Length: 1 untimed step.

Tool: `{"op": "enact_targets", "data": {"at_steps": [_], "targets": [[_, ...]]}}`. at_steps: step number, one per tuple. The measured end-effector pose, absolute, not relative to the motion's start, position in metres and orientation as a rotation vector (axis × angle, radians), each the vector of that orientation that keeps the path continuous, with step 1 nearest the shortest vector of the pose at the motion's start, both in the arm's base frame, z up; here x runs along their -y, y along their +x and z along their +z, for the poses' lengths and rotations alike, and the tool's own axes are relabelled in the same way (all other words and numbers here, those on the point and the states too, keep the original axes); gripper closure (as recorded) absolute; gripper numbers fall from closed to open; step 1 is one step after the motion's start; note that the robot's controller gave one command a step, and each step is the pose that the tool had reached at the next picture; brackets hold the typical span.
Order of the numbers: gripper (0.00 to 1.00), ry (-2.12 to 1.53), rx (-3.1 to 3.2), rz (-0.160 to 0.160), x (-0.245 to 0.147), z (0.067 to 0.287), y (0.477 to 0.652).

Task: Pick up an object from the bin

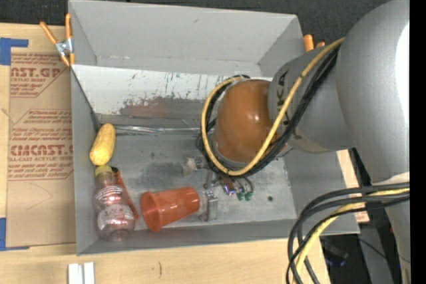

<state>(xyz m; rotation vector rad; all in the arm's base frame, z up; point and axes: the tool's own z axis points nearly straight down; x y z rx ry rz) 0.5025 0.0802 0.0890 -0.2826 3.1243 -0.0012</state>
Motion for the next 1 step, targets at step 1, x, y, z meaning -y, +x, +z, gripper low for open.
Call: {"op": "enact_targets", "data": {"at_steps": [1], "targets": [[0.0,-0.327,-3.126,0.001,-0.1083,0.0823,0.4955]]}}
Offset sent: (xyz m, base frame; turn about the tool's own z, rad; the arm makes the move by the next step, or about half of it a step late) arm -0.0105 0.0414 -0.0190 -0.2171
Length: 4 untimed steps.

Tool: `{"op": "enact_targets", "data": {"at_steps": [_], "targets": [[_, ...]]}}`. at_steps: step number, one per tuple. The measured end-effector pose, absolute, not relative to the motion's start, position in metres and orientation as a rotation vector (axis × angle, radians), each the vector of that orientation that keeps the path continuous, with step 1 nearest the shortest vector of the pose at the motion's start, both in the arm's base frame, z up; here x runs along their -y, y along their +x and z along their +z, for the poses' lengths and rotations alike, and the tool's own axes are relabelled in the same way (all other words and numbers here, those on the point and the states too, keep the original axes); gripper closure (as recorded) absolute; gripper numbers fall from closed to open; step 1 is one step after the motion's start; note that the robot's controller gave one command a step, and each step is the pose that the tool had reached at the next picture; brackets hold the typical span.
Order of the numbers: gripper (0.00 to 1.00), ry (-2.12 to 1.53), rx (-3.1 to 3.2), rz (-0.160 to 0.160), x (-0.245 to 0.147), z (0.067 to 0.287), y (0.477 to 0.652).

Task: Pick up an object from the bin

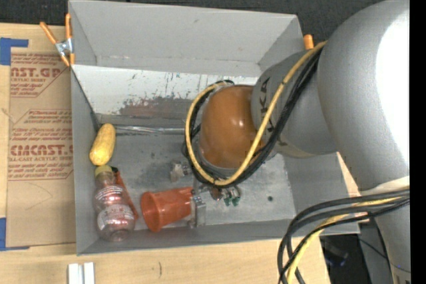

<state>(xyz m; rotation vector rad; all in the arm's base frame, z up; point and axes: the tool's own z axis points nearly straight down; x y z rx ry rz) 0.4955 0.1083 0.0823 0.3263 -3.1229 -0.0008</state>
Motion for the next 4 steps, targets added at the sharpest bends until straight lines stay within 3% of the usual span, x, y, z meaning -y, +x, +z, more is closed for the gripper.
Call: {"op": "enact_targets", "data": {"at_steps": [1,2,3,4], "targets": [[1.0,0.62,3.084,0.0,-0.122,0.069,0.492],[1.0,0.62,3.084,0.0,-0.122,0.069,0.492],[1.0,0.65,3.079,-0.001,-0.116,0.165,0.495],[1.0,0.65,3.079,-0.001,-0.116,0.165,0.495]]}}
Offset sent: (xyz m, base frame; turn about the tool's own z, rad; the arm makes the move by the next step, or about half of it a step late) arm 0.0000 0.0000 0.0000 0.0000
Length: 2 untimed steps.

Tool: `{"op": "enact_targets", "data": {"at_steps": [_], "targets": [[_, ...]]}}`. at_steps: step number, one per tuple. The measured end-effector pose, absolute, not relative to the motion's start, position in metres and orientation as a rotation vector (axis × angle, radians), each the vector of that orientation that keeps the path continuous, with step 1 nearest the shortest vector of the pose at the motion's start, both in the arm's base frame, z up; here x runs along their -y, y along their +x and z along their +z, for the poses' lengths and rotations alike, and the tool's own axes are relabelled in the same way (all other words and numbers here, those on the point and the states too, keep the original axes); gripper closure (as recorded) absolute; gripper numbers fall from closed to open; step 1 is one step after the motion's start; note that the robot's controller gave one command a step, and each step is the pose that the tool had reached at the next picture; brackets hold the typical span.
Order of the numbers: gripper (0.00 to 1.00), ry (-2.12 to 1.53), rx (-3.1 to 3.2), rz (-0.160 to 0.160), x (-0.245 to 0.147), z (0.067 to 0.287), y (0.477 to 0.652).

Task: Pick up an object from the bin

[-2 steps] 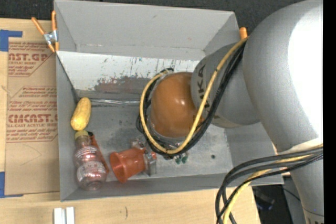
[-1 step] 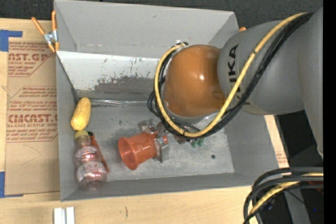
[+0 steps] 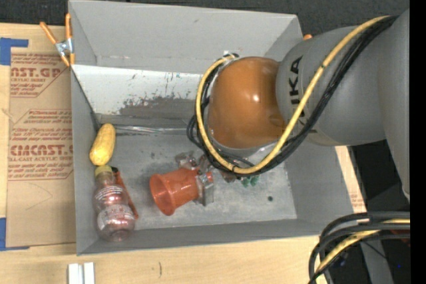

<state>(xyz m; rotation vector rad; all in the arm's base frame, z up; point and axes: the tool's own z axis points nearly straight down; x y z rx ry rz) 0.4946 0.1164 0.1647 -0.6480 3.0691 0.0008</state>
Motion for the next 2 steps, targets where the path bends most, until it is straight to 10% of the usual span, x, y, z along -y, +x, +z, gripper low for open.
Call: {"op": "enact_targets", "data": {"at_steps": [1,2], "targets": [[1.0,-0.627,-3.08,0.001,-0.106,0.211,0.494],[1.0,-0.626,-3.069,0.001,-0.123,0.432,0.504]]}}
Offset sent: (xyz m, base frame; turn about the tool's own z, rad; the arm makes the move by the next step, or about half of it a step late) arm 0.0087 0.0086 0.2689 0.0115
